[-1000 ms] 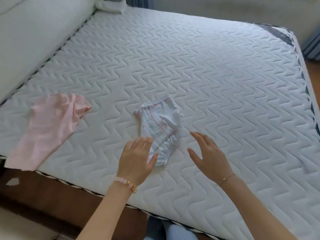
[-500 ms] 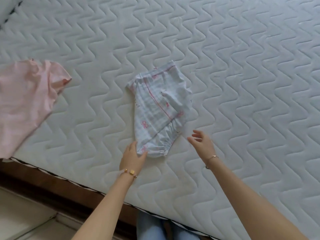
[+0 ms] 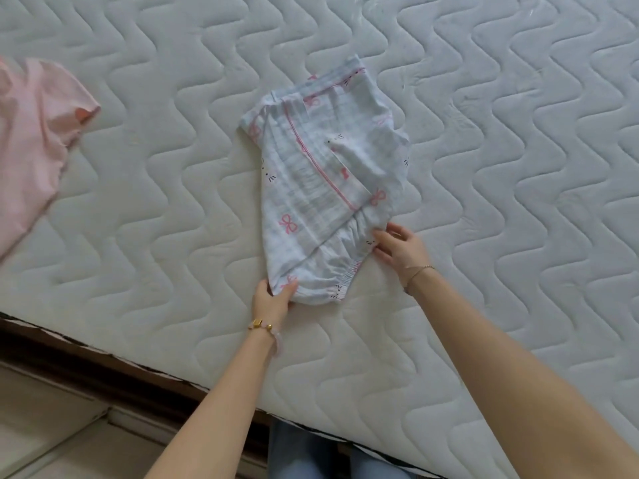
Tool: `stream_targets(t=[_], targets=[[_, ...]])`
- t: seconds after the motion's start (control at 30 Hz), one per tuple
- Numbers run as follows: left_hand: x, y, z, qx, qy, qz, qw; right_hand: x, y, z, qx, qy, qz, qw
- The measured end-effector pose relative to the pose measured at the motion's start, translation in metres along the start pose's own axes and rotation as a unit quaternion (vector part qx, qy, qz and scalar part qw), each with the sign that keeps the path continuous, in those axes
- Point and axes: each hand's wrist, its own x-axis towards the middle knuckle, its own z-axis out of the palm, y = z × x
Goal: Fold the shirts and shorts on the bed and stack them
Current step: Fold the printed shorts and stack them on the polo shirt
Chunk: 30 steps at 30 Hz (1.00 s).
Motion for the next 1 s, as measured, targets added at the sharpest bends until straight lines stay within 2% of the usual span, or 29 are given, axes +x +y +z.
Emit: stream_targets(t=[0.27, 0.4, 0.53, 0.67, 0.8, 1.0], targets=[[-0.001, -0.007, -0.015, -0.048, -0.020, -0.007, 0.999, -0.016, 0.016, -0.014, 0.003, 0.058, -0.013, 0.998], [-0.018, -0.024, -0.027, -0.026, -0.065, -0.008, 0.997, -0.037, 0.038, -0.036, -0.013, 0.068, -0.004, 0.998], [-0.037, -0.054, -0.034, -0.008, -0.097, -0.055, 0.994, -0.067, 0.067, -0.054, -0.013, 0.100, 0.021, 0.995], [-0.045, -0.076, -0.041, -0.003, -0.088, -0.085, 0.993, -0.094, 0.091, -0.065, 0.003, 0.098, 0.036, 0.995], [-0.048, -0.079, -0.043, -0.004, -0.072, -0.077, 0.994, -0.101, 0.098, -0.072, 0.012, 0.097, 0.035, 0.995], [-0.077, -0.093, -0.023, -0.140, -0.103, -0.159, 0.972, -0.089, 0.082, -0.087, 0.030, 0.094, -0.015, 0.995]])
